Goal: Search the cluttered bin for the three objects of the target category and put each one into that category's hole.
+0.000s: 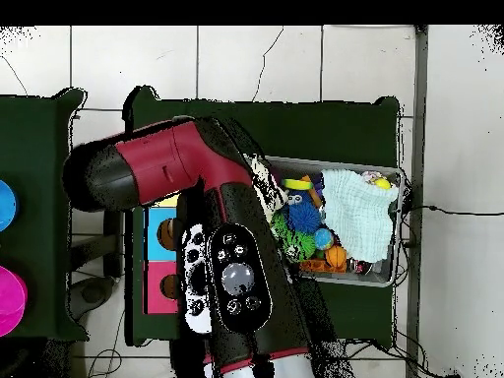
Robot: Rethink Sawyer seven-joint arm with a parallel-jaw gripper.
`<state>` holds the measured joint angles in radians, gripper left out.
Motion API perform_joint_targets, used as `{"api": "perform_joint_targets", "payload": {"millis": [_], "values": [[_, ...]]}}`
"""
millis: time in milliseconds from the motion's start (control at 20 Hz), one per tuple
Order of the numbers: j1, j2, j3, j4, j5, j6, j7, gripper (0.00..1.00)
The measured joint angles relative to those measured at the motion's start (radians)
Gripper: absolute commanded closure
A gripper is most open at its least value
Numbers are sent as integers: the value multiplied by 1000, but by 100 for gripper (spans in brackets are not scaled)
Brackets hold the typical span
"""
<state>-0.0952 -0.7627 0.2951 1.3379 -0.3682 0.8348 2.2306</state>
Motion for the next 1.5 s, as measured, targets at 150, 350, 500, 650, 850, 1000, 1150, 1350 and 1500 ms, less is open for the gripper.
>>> {"api": "perform_joint_targets", "payload": {"millis": [150, 350, 500, 650, 850, 1000, 1150, 1350, 1500], "values": [[16, 14, -25, 0, 2, -19, 0, 100], [37, 40, -71, 0, 3, -44, 0, 100], [50, 57, -102, 0, 3, -58, 0, 100], [65, 78, -140, 0, 8, -72, 0, 100], [85, 101, -180, 3, 24, -87, 0, 100], [96, 116, -204, 7, 43, -100, 2, 100], [112, 136, -230, 12, 76, -121, 4, 100], [132, 158, -258, 19, 121, -153, 16, 100], [146, 171, -273, 35, 149, -183, 28, 100]]}}
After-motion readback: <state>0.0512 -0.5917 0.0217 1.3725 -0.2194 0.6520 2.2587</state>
